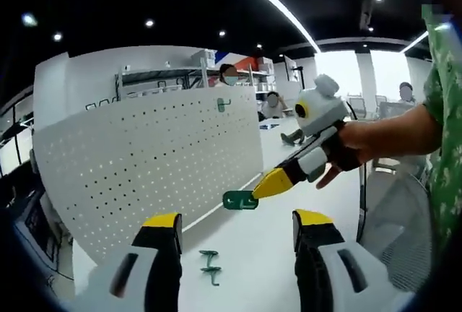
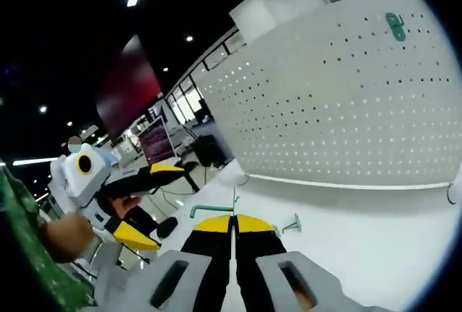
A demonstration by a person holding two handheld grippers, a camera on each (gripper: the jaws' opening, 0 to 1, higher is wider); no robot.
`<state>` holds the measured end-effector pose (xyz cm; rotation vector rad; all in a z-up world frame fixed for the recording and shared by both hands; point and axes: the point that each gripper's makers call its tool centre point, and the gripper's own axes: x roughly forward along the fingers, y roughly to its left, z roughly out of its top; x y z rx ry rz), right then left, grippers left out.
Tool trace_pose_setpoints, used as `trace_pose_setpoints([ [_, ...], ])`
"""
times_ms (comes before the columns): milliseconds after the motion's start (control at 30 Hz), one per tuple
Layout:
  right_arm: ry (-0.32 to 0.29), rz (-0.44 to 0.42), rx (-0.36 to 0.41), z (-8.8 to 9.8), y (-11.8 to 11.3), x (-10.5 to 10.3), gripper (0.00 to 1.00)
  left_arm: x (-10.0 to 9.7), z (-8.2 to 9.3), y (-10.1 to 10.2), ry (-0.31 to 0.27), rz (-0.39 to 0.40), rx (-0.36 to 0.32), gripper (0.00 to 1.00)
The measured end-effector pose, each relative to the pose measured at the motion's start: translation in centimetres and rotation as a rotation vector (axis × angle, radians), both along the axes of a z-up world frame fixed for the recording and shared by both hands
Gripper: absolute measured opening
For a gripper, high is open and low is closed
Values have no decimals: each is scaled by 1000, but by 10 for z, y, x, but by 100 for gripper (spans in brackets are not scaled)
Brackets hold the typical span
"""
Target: Insert the hook assembly into the mounting plate slot until the hook locks in place.
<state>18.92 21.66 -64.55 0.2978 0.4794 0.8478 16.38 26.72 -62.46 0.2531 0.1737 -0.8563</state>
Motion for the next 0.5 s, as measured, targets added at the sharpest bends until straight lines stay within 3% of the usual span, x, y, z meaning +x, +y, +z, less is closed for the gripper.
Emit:
trace_pose_setpoints([
  [200, 19, 38, 41, 10, 11, -12, 0, 1, 4, -4, -10, -2, -12, 64],
  [500, 84, 58, 169, 24, 19, -22, 0, 4, 11, -9, -28, -4, -17, 61],
])
